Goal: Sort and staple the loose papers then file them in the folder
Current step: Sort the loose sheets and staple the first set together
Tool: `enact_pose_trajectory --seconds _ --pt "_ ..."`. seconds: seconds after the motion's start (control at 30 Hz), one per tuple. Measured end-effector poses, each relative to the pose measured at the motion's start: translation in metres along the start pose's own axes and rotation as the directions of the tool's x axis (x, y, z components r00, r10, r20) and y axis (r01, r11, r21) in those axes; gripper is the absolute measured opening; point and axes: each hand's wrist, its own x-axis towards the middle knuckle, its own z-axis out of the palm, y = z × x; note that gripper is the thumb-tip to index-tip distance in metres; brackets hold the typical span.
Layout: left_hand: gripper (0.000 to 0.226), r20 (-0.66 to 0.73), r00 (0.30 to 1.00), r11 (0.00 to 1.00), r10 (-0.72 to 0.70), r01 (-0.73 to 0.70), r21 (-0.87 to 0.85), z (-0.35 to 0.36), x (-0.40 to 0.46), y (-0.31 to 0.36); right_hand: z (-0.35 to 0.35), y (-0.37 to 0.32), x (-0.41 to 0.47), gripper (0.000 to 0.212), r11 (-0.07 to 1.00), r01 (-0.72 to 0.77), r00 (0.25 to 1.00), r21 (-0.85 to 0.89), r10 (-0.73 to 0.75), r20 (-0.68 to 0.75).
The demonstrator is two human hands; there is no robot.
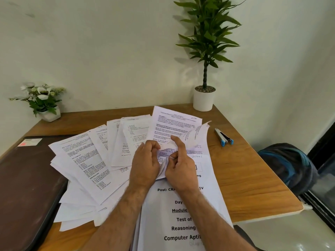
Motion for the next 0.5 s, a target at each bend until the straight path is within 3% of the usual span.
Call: enact_pose_trajectory --seconds 0.2,0.3,0.37,0.43,0.5 --pt "0.03 0.036 0.999 0.999 0.029 -0.028 -0.026 0.0 -0.003 0.006 -0.003 -0.002 0.001 0.046 0.999 -0.045 0.999 -0.003 0.045 0.014" --pt "0.029 0.124 0.987 0.975 0.101 -0.073 -0.211 -0.006 -0.003 0.005 -0.002 -0.001 0.003 0.036 0.999 -0.039 0.999 -0.006 0.039 0.008" --pt "0.034 0.107 0.988 0.903 -0.111 0.146 -0.404 -0.008 0.002 0.009 -0.001 0.0 0.004 0.032 0.999 -0.035 0.999 -0.026 0.035 -0.005" --pt "0.035 0.07 0.91 0.769 -0.409 0.385 -0.51 -0.006 0.016 0.009 -0.002 -0.001 0.006 0.031 0.998 -0.056 0.998 -0.034 0.056 -0.005" --pt "0.022 0.007 0.876 0.826 -0.481 0.456 -0.33 -0.004 0.035 0.002 -0.004 -0.001 0.008 0.029 0.998 -0.058 0.998 -0.039 0.058 -0.003"
